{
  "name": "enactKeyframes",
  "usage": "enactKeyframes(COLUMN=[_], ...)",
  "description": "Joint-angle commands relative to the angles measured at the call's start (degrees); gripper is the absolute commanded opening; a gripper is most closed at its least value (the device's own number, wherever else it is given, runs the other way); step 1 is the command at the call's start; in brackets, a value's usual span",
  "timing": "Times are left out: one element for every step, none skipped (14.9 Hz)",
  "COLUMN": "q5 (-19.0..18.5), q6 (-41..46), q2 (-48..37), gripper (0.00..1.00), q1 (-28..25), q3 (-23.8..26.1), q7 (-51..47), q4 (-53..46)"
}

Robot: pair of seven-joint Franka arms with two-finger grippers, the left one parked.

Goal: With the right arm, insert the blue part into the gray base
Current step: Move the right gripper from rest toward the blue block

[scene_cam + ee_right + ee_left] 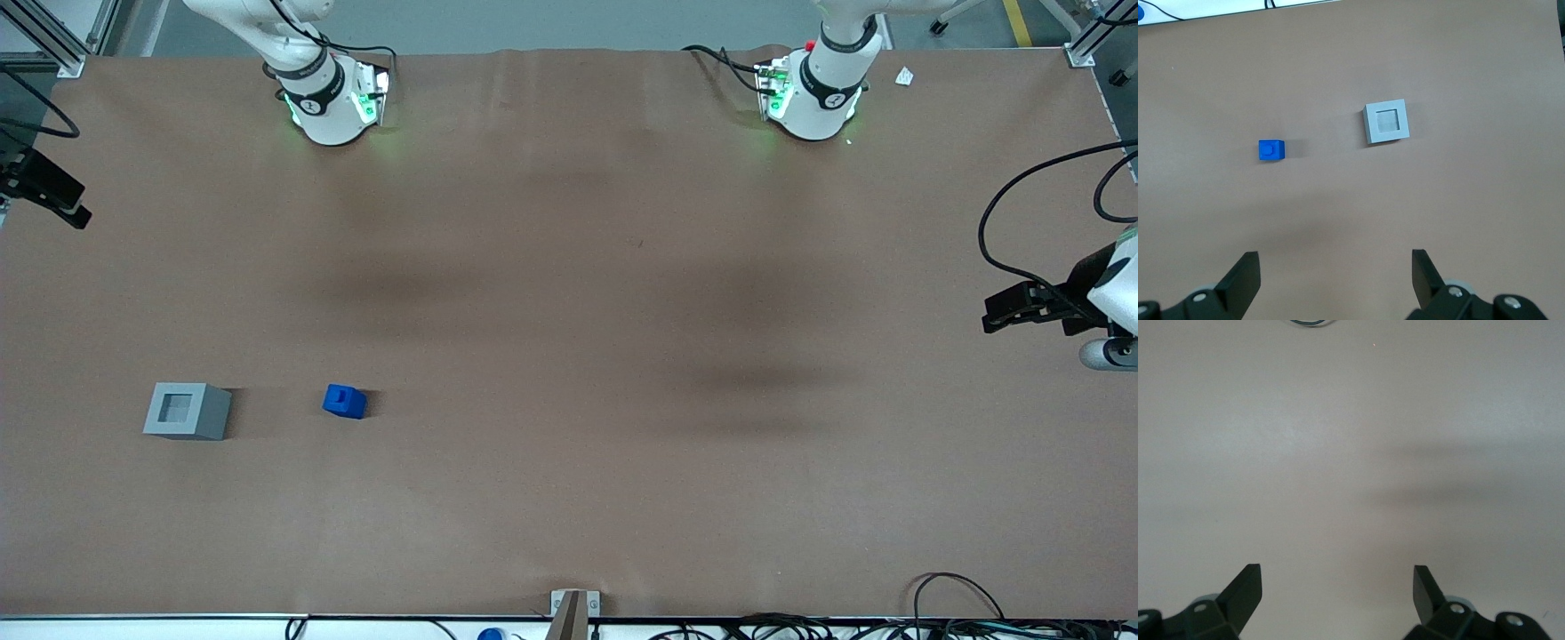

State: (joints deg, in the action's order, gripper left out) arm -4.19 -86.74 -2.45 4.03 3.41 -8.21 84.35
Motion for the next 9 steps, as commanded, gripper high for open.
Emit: enactKeyframes(q5=[-0.6, -0.6, -0.6, -0.2, 0.1, 0.1, 0.1, 0.5, 0.8], q6=[0.3, 0.3, 0.3, 0.3, 0.3, 0.3, 0.3, 0.2, -0.3], q2=[-0.4, -0.4, -0.4, -0.2, 0.3, 0.3, 0.6, 1.5, 2.5], gripper=[1.00, 1.00, 1.00, 1.00, 1.00, 1.00, 1.00, 1.00, 1.00], q1=[0.3, 0.2, 0.2, 0.4, 0.5, 0.3, 0.1, 0.1, -0.2], q3=[0.4, 0.4, 0.4, 0.4, 0.4, 0.4, 0.4, 0.5, 0.5], q7=[0.5, 0.6, 0.6, 0.6, 0.7, 0.7, 0.7, 0.7, 0.7], q4=[0.3, 0.2, 0.2, 0.5, 0.5, 0.6, 0.6, 0.6, 0.6])
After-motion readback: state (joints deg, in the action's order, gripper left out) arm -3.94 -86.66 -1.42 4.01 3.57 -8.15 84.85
